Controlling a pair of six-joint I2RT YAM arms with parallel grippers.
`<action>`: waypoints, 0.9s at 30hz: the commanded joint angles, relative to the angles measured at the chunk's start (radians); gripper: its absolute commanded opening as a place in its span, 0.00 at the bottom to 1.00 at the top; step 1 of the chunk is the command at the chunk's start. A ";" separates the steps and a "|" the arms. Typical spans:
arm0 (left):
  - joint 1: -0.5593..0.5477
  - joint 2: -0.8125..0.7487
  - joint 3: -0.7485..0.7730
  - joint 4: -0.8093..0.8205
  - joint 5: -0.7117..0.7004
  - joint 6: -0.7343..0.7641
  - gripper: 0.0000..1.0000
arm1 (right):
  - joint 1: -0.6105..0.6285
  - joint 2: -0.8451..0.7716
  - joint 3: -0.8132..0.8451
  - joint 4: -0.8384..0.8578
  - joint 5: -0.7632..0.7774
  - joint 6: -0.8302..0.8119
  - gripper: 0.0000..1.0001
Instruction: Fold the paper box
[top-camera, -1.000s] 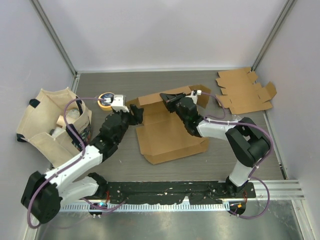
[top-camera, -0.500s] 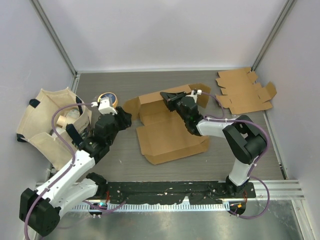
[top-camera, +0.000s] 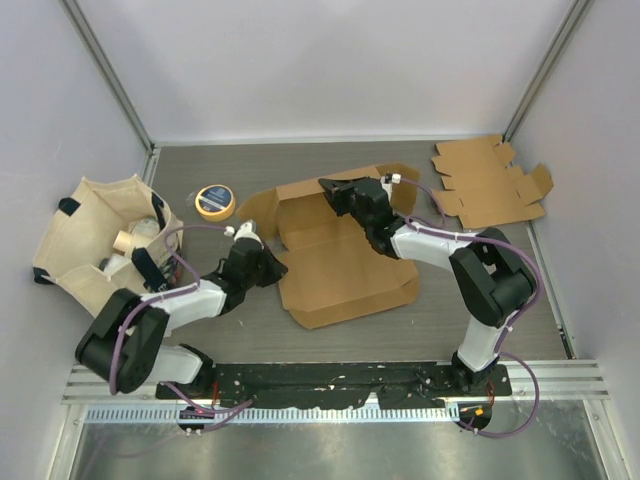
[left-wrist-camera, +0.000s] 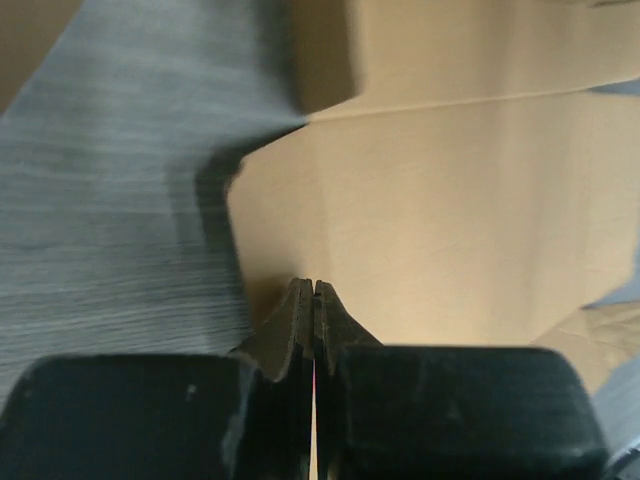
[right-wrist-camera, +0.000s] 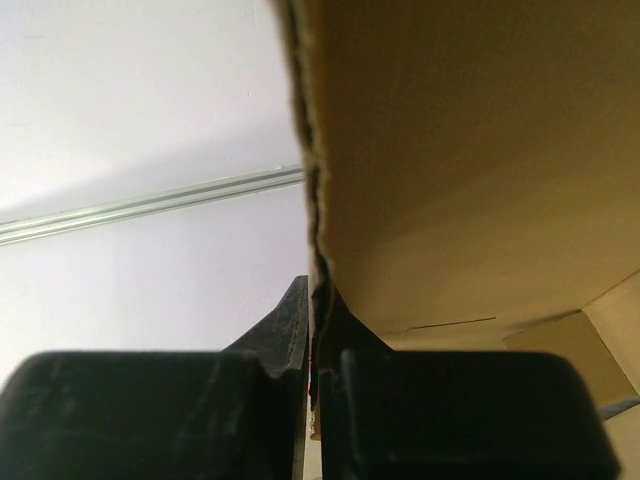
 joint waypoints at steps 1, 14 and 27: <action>0.002 0.109 0.014 0.001 -0.050 -0.173 0.00 | -0.010 0.007 0.005 -0.066 0.006 0.029 0.06; 0.005 0.099 0.021 -0.091 -0.218 -0.154 0.11 | -0.009 -0.036 -0.049 -0.075 0.011 0.039 0.04; 0.014 -0.230 0.162 -0.367 -0.519 0.164 0.82 | -0.010 -0.034 -0.047 -0.071 0.012 0.032 0.04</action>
